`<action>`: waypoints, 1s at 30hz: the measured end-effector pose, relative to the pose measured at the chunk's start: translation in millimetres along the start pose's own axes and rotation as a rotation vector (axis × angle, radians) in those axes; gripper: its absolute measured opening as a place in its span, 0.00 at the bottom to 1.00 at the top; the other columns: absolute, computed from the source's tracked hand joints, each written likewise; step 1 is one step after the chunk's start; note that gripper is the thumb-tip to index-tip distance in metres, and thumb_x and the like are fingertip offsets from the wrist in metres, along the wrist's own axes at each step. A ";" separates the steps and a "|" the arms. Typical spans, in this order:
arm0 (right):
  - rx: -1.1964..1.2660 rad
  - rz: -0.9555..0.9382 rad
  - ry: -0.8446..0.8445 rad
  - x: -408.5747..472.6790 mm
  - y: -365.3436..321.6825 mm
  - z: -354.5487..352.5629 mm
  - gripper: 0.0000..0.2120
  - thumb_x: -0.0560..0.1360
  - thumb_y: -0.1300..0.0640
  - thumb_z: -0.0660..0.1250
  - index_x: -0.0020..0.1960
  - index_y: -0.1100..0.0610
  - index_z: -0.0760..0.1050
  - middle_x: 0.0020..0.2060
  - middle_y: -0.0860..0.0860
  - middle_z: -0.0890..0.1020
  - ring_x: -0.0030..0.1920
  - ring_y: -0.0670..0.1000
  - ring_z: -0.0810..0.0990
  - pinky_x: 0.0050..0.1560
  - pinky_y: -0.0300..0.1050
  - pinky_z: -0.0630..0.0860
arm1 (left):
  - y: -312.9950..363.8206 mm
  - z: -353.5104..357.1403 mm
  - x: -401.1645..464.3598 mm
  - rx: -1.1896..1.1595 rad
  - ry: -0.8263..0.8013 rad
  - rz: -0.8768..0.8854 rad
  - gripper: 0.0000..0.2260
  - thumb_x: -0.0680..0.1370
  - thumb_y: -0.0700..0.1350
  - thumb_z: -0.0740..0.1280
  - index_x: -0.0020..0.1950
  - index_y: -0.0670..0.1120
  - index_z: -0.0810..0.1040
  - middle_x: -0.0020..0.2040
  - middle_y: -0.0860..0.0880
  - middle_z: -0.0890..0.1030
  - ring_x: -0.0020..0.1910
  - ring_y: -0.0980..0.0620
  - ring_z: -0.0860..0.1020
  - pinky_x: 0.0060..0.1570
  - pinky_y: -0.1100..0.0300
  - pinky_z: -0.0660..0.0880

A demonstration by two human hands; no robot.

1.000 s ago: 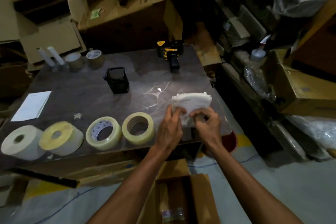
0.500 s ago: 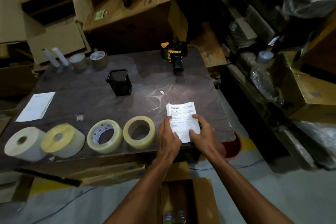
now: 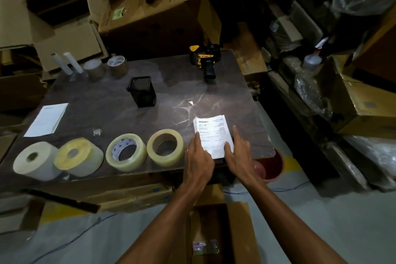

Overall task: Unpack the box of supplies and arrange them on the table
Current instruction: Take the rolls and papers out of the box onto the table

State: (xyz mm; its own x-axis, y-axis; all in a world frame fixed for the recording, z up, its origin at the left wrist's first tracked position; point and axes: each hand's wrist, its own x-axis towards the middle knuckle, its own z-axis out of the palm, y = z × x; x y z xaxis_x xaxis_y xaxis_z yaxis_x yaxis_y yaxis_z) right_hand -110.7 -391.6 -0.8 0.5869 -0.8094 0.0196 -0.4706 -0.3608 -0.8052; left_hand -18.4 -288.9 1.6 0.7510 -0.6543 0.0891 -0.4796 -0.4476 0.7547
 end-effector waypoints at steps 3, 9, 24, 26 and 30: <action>0.036 0.050 0.043 -18.9 5.8 -10.5 0.20 0.82 0.53 0.58 0.74 0.53 0.64 0.68 0.54 0.73 0.68 0.56 0.69 0.65 0.47 0.66 | -3.2 -10.7 -26.5 0.021 0.089 0.086 0.19 0.78 0.40 0.62 0.69 0.44 0.71 0.63 0.47 0.75 0.61 0.51 0.74 0.62 0.58 0.73; 0.182 -0.031 0.183 -103.5 29.6 -18.4 0.08 0.82 0.56 0.60 0.55 0.52 0.77 0.48 0.45 0.81 0.50 0.46 0.80 0.49 0.45 0.77 | -38.7 -18.2 -97.2 -0.035 0.069 0.101 0.09 0.77 0.42 0.65 0.56 0.47 0.79 0.50 0.52 0.79 0.46 0.55 0.79 0.45 0.57 0.79; -0.129 0.302 -0.515 -229.2 250.6 175.7 0.11 0.76 0.56 0.65 0.57 0.54 0.78 0.51 0.53 0.83 0.51 0.54 0.82 0.49 0.43 0.77 | -271.1 87.6 -252.5 0.129 -0.223 -0.338 0.10 0.77 0.47 0.65 0.57 0.48 0.78 0.53 0.50 0.79 0.48 0.50 0.78 0.44 0.56 0.77; -0.188 0.309 -0.568 -233.5 281.2 200.7 0.12 0.76 0.57 0.65 0.58 0.55 0.78 0.53 0.55 0.83 0.53 0.55 0.82 0.49 0.41 0.75 | -307.7 109.1 -264.6 0.187 -0.273 -0.376 0.11 0.77 0.48 0.65 0.58 0.49 0.76 0.54 0.50 0.77 0.49 0.49 0.77 0.44 0.57 0.75; -0.225 0.364 -0.596 -244.9 344.1 246.5 0.12 0.76 0.62 0.67 0.59 0.62 0.77 0.53 0.59 0.82 0.54 0.59 0.81 0.47 0.42 0.74 | -373.1 151.9 -288.2 0.291 -0.316 -0.387 0.11 0.78 0.50 0.64 0.58 0.48 0.72 0.55 0.47 0.75 0.52 0.46 0.75 0.44 0.54 0.76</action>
State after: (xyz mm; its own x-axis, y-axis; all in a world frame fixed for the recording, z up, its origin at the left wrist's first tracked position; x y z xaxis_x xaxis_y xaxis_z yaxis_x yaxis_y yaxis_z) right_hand -254.0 -203.3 -428.8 0.5962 -0.5300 -0.6030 -0.7903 -0.2552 -0.5571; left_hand -124.8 -25.9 -404.4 0.7457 -0.5400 -0.3903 -0.3358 -0.8105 0.4800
